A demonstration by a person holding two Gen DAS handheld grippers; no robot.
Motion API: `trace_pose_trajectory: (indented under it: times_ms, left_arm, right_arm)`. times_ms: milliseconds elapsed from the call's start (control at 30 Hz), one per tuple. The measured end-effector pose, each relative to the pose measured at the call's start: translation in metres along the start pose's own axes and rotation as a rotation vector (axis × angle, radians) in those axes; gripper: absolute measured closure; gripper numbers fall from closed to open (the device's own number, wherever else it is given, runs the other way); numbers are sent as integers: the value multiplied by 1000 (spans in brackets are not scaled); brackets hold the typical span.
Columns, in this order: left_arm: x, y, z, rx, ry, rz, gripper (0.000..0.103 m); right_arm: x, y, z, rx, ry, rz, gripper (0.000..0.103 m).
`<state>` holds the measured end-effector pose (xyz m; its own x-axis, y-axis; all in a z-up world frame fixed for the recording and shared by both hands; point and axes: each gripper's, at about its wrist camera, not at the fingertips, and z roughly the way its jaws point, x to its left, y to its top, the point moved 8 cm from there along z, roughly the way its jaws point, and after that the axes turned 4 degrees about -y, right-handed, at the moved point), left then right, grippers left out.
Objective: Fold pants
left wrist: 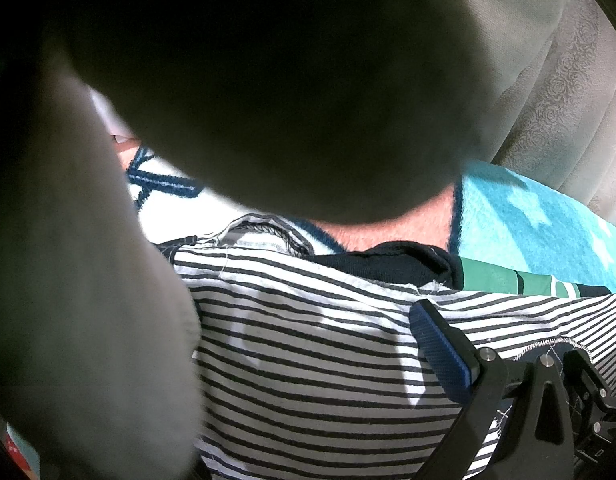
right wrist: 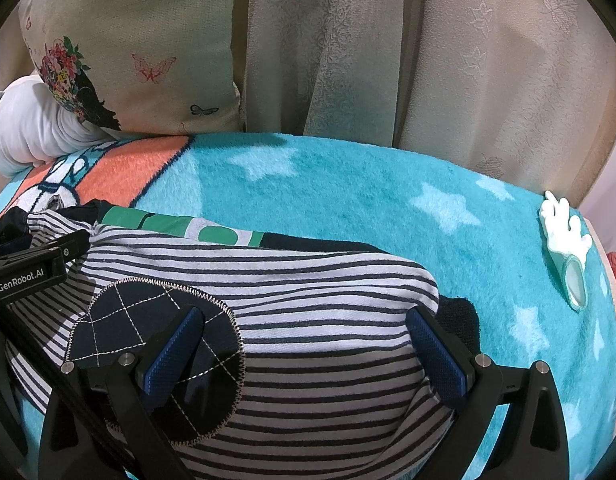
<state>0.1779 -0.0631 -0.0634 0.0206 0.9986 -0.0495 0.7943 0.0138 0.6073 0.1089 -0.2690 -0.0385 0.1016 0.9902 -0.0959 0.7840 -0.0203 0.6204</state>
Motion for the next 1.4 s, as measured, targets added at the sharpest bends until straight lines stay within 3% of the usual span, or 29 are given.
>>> trace_pose_trajectory:
  times_ms: [1400]
  left_arm:
    - [-1, 1, 0, -1, 2, 1, 0]
  right_arm:
    - [5, 0, 3, 7, -16, 0, 0]
